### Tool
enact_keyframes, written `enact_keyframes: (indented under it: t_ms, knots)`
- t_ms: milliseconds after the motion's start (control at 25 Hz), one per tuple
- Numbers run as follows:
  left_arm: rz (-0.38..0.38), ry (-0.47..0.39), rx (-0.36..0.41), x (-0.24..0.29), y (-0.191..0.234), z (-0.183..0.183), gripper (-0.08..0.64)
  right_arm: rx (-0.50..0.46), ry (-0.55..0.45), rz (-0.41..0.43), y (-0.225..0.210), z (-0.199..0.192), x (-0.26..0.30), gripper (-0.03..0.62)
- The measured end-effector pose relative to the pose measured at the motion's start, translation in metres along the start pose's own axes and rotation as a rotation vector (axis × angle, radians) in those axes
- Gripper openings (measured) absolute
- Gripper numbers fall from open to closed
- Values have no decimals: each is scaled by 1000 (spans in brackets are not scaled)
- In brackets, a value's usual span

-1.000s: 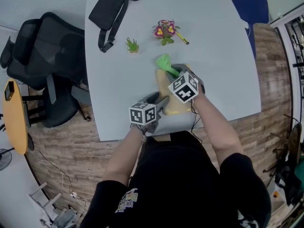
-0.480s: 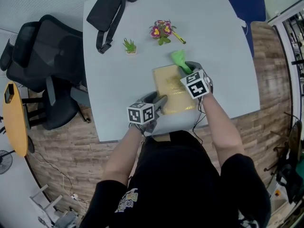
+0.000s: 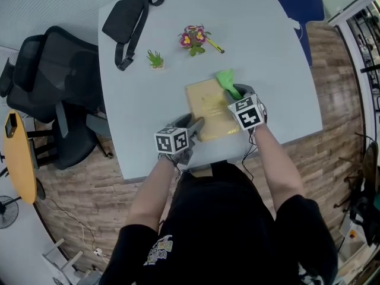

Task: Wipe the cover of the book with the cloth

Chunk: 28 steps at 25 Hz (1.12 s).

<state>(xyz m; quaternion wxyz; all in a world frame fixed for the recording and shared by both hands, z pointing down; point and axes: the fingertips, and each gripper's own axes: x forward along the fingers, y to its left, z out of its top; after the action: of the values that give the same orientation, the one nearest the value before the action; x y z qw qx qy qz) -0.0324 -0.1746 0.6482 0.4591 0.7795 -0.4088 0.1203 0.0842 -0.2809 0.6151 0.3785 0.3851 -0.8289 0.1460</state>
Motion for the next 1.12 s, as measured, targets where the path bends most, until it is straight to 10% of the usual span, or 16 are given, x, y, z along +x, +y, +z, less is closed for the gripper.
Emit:
enact_keyframes:
  t_ms: [680, 1120]
  knots:
    - [-11, -10, -44, 2, 4, 3, 253, 112, 65, -79, 45, -82, -75, 98]
    - [-68, -70, 176, -35, -24, 24, 253, 232, 35, -162, 91, -107, -125, 98]
